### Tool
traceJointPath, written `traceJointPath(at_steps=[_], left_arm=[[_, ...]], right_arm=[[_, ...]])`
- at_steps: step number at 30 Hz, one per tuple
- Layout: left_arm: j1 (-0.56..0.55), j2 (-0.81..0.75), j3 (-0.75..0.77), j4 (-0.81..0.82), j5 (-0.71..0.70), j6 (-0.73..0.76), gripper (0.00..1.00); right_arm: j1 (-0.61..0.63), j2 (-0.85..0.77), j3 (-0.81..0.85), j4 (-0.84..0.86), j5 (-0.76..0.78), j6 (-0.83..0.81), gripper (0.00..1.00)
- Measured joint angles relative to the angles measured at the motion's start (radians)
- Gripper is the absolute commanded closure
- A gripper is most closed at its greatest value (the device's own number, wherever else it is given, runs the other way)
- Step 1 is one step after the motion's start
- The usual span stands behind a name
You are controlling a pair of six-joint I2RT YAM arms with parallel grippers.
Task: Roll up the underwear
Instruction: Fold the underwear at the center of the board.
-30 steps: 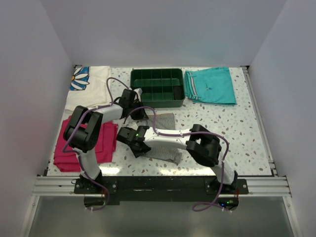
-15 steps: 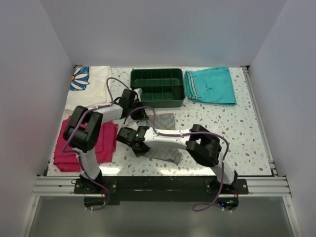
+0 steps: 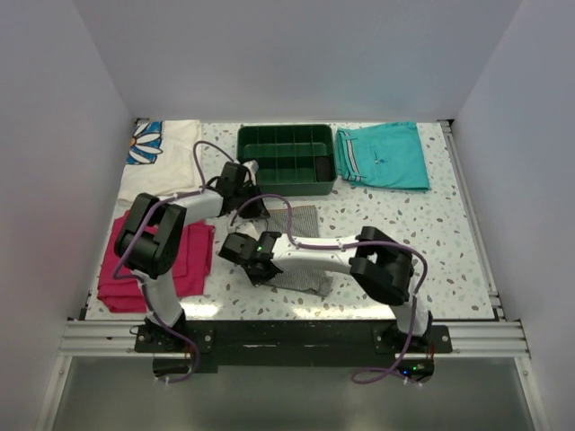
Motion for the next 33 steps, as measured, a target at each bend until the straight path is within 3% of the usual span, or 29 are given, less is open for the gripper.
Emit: traceJointPath(at_steps=[13, 25, 33], left_arm=[[0.0, -0.195, -0.113, -0.007, -0.037, -0.07, 1.0], [-0.014, -0.2, -0.113, -0.055, -0.067, -0.098, 1.0], [-0.068, -0.165, -0.018, -0.094, -0.089, -0.106, 1.0]], right_arm=[[-0.013, -0.303, -0.262, 0.17, -0.092, -0.026, 1.0], [-0.143, -0.473, -0.538, 0.325, -0.229, 0.039, 1.0], [-0.184, -0.504, -0.594, 0.389, -0.264, 0.072, 1.0]])
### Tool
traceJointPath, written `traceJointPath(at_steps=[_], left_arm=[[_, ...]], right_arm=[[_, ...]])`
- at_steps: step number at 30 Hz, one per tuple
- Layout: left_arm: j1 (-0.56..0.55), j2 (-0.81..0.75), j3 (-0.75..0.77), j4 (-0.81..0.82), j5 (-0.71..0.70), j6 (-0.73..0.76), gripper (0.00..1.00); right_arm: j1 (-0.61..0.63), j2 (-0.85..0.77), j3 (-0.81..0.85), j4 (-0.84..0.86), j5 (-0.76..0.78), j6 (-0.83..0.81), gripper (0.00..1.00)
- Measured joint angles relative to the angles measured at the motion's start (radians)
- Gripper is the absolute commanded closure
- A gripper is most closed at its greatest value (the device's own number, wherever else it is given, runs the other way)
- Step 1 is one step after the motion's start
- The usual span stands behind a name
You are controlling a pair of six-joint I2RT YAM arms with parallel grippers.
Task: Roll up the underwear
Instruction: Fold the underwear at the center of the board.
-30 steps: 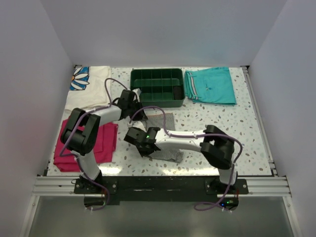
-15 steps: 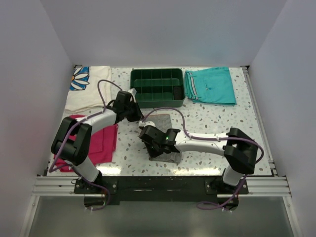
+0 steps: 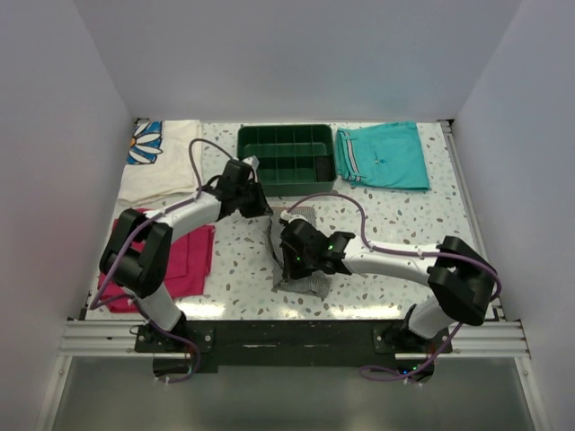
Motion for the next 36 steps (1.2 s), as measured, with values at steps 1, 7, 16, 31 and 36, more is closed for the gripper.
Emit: traceJointPath(at_steps=[1, 7, 16, 31, 36], left_arm=[[-0.007, 0.006, 0.015, -0.007, -0.003, 0.0, 1.0], [-0.031, 0.047, 0.079, -0.036, -0.018, -0.01, 1.0], [-0.07, 0.091, 0.155, -0.077, -0.035, -0.029, 1.0], [-0.146, 0.243, 0.326, -0.094, -0.029, -0.05, 1.0], [-0.165, 0.286, 0.358, -0.093, -0.014, -0.049, 1.0]], right_arm=[[0.0, -0.002, -0.005, 0.005, -0.002, 0.003, 1.0], [-0.001, -0.034, -0.036, 0.005, -0.013, 0.023, 1.0], [-0.023, -0.116, -0.11, -0.018, 0.014, 0.078, 1.0], [-0.087, -0.209, -0.22, -0.048, 0.063, 0.171, 1.0], [-0.093, -0.203, -0.221, -0.054, 0.063, 0.186, 1.0]])
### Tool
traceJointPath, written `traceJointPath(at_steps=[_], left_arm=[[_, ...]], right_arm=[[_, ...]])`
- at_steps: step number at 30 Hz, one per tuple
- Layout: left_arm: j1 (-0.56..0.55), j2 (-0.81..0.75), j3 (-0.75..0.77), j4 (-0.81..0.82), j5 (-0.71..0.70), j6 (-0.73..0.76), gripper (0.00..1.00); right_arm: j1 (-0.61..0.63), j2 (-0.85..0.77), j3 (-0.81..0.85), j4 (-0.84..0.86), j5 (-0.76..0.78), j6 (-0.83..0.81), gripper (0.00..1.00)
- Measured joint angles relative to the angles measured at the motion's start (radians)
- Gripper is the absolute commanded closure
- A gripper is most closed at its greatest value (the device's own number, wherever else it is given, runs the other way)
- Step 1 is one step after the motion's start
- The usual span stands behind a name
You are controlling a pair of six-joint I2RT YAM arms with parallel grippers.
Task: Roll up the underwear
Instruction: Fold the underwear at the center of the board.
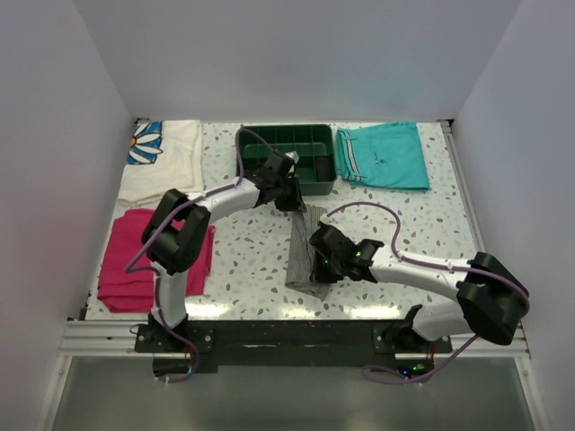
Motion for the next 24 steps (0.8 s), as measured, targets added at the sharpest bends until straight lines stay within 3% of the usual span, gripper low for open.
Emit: traceJointPath(at_steps=[10, 20, 24], left_arm=[[-0.014, 0.038, 0.037, 0.0, 0.035, 0.001, 1.0], [-0.021, 0.063, 0.084, 0.009, 0.085, 0.008, 1.0], [-0.026, 0.095, 0.093, 0.015, 0.103, 0.009, 1.0]], right_arm=[[-0.001, 0.053, 0.001, -0.033, 0.002, 0.004, 1.0], [-0.002, -0.04, -0.033, -0.055, 0.061, 0.052, 1.0], [-0.002, -0.028, -0.033, -0.062, 0.077, 0.063, 0.79]])
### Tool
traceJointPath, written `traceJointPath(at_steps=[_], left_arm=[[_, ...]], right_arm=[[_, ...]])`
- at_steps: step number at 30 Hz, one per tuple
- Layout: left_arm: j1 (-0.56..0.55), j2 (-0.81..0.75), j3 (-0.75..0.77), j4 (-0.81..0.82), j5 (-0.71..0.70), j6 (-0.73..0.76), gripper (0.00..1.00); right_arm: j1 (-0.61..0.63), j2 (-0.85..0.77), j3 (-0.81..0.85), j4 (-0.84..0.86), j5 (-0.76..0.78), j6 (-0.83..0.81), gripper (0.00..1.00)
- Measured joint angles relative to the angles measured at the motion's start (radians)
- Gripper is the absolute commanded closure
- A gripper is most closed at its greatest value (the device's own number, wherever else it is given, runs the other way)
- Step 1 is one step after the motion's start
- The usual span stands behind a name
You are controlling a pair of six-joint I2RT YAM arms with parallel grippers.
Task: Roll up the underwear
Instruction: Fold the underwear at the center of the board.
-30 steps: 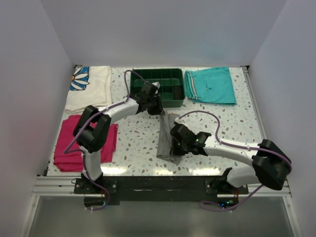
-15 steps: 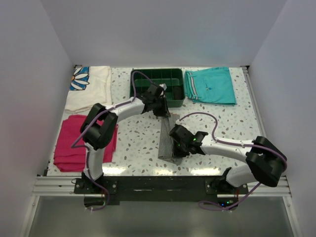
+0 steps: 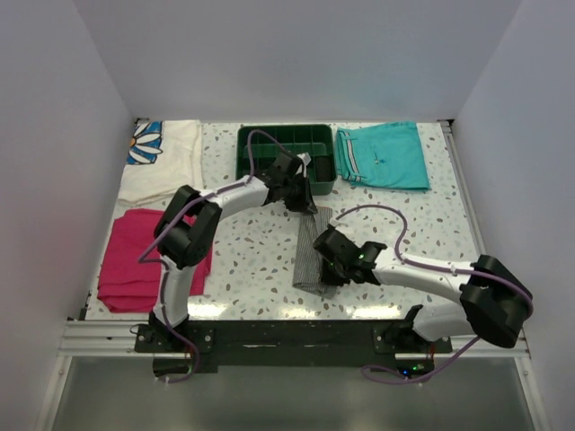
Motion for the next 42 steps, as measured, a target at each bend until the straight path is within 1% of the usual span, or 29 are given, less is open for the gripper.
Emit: traceJointPath(at_steps=[1, 4, 5, 6, 9, 15, 17, 20, 22, 25, 28, 31, 32, 36, 39, 42], left_arm=[[-0.001, 0.007, 0.0, 0.002, 0.004, 0.0, 1.0], [-0.005, 0.023, 0.0, 0.012, 0.02, 0.0, 1.0], [-0.006, 0.026, 0.0, 0.013, 0.025, 0.001, 1.0], [-0.006, 0.026, 0.0, 0.013, 0.029, 0.001, 1.0], [-0.006, 0.026, 0.011, 0.014, 0.035, 0.003, 1.0], [-0.006, 0.026, 0.042, 0.015, 0.052, 0.019, 0.98], [-0.006, 0.026, 0.047, 0.015, 0.056, 0.019, 0.98], [-0.006, 0.028, 0.05, 0.014, 0.06, 0.022, 0.98], [-0.006, 0.034, 0.052, 0.014, 0.063, 0.026, 0.98], [-0.007, 0.043, 0.056, 0.011, 0.064, 0.027, 0.98], [-0.008, 0.044, 0.056, 0.007, 0.064, 0.03, 0.98], [-0.01, 0.048, 0.061, 0.006, 0.066, 0.031, 0.98], [-0.01, 0.053, 0.067, 0.005, 0.069, 0.032, 0.98], [-0.01, 0.059, 0.077, -0.002, 0.074, 0.038, 0.98], [-0.01, 0.06, 0.086, -0.008, 0.075, 0.045, 0.98], [-0.011, 0.061, 0.09, -0.011, 0.074, 0.045, 0.98]], right_arm=[[0.0, 0.008, 0.0, -0.002, 0.002, 0.0, 0.74], [0.0, 0.019, 0.0, -0.01, 0.003, 0.0, 0.69], [0.0, 0.017, 0.0, -0.014, 0.009, 0.001, 0.6], [0.0, 0.009, 0.0, -0.018, 0.018, 0.002, 0.59], [0.0, -0.056, 0.0, -0.046, 0.071, 0.007, 0.59], [-0.013, -0.275, 0.008, -0.149, 0.255, 0.035, 0.64], [-0.04, -0.31, 0.01, -0.183, 0.299, 0.04, 0.66], [-0.107, -0.309, 0.018, -0.225, 0.328, 0.039, 0.7], [-0.162, -0.286, 0.027, -0.244, 0.332, 0.027, 0.71], [-0.248, -0.239, 0.032, -0.229, 0.309, -0.011, 0.72], [-0.348, -0.163, 0.049, -0.176, 0.231, -0.071, 0.74], [-0.436, -0.05, 0.093, -0.092, 0.13, -0.127, 0.74], [-0.46, 0.011, 0.125, -0.053, 0.09, -0.153, 0.74], [-0.485, 0.185, 0.241, 0.02, -0.009, -0.203, 0.75], [-0.496, 0.271, 0.297, 0.08, -0.039, -0.226, 0.76], [-0.523, 0.319, 0.316, 0.119, -0.056, -0.237, 0.76]])
